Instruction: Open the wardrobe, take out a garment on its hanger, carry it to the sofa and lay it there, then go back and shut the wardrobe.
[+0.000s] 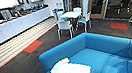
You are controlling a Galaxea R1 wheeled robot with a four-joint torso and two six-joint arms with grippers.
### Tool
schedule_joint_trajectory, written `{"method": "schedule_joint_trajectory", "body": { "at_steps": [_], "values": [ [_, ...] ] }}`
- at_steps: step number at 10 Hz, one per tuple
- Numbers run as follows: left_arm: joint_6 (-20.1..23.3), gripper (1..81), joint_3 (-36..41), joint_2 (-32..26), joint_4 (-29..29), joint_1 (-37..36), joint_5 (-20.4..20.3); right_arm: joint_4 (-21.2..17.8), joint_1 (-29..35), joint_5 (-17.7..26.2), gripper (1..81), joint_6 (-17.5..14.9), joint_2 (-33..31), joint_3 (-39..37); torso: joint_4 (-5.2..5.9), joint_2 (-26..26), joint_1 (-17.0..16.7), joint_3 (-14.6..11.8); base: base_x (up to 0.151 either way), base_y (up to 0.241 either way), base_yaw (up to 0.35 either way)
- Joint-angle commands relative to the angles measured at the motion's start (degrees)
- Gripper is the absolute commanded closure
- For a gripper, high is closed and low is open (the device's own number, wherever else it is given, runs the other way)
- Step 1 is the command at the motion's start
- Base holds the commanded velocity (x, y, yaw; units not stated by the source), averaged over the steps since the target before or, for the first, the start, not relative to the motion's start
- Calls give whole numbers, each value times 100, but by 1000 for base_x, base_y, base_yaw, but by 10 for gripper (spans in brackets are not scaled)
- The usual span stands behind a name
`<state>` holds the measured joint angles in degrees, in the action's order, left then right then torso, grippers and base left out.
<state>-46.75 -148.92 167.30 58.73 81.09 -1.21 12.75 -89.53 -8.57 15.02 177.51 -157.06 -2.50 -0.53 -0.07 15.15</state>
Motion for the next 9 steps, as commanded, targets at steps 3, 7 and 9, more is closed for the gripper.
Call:
{"method": "schedule_joint_trajectory", "body": {
  "at_steps": [3,7,9],
  "values": [
    [26,10,12,-65,77,-133,253,61,35,347,10,-25,68,37,0,0,7,0,0,0,297],
    [17,10,12,-56,217,-132,261,61,35,356,10,-25,68,10,0,0,7,0,0,0,300],
    [17,10,12,-56,226,-124,270,61,44,365,10,-25,68,10,0,0,7,0,0,0,303]
  ]
}}
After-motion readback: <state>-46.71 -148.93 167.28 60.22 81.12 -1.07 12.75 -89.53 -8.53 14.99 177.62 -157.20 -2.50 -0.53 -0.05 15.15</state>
